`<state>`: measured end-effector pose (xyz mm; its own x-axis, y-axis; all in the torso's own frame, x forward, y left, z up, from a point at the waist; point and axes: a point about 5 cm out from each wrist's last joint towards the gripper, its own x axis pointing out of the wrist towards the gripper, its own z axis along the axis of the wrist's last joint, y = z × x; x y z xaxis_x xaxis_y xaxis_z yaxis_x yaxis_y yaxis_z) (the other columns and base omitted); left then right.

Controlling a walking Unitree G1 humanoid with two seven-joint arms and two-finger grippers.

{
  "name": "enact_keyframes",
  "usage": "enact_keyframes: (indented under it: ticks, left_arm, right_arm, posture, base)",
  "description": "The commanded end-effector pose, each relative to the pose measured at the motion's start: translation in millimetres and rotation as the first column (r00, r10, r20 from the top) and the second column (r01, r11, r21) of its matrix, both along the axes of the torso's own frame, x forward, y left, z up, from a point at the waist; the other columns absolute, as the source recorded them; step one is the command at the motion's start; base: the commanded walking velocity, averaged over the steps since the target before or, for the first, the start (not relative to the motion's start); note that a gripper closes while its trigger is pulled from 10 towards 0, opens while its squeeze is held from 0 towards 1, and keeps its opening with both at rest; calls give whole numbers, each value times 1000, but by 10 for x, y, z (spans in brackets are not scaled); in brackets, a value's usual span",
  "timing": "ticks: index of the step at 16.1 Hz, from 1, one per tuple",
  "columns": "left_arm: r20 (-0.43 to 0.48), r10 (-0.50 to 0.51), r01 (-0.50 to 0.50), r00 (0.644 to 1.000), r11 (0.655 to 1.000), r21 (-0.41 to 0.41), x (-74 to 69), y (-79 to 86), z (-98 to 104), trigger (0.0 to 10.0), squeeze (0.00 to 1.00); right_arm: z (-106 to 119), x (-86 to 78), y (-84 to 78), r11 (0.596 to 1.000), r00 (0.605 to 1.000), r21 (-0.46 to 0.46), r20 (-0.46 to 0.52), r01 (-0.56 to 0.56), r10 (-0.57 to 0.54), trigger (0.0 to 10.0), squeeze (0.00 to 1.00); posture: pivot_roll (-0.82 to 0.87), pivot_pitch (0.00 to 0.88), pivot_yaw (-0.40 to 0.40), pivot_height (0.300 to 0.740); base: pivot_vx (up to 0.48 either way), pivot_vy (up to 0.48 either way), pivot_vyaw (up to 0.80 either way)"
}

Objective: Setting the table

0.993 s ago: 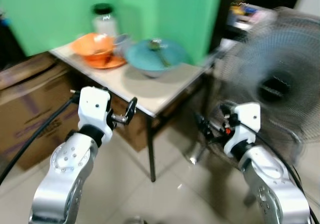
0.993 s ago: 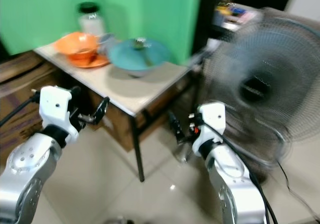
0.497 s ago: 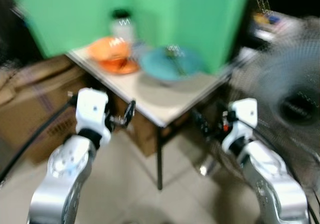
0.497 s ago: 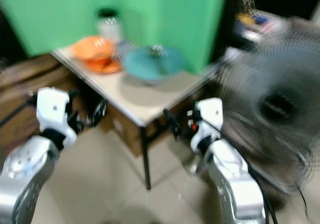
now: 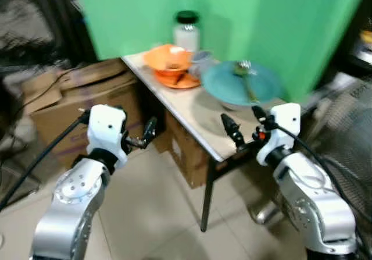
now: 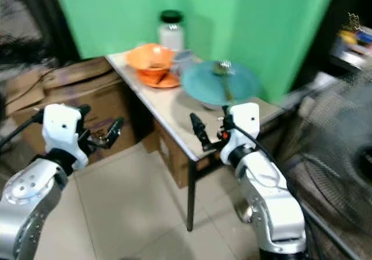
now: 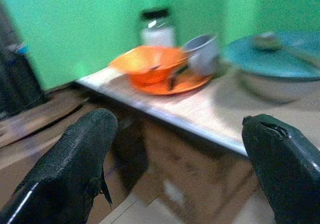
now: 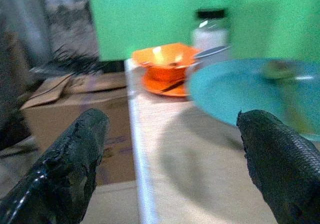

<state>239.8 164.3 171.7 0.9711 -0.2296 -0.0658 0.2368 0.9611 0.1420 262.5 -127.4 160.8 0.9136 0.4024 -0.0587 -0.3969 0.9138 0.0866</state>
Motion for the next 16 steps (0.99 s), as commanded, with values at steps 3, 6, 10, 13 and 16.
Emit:
enact_keyframes:
  ticks: [3, 6, 10, 13, 16]
  left_arm:
    - [-7, -6, 6, 1000, 1000, -4, -3, 12, -1, 10000, 0]
    - [-11, -7, 7, 1000, 1000, 0, -6, 18, -4, 10000, 0]
    - [-19, -21, 21, 1000, 1000, -2, -10, 3, -23, 10000, 0]
    - [-22, -28, 28, 999, 1000, -2, -8, -1, -27, 10000, 0]
    - [-24, -31, 31, 999, 1000, 1, -6, -10, -34, 10000, 0]
  right_arm:
    - [5, 19, 51, 1000, 999, 2, -34, -21, 21, 10000, 0]
    - [12, 27, 43, 1000, 999, 23, -39, -2, 3, 10000, 0]
    - [26, 53, 20, 999, 998, 21, -57, 29, -28, 10000, 0]
    - [30, 64, 21, 999, 996, 29, -80, 32, -30, 10000, 0]
    - [46, 91, 8, 1000, 996, 10, -83, 28, -27, 10000, 0]
  posture:
    - [201, 0, 2, 740]
    - [199, 0, 5, 740]
    - [194, 0, 7, 740]
    - [195, 0, 8, 740]
    - [195, 0, 5, 740]
  base:
    - [305, 0, 0]
    - [325, 0, 0]
    - [330, 0, 0]
    - [330, 0, 0]
    - [329, 0, 0]
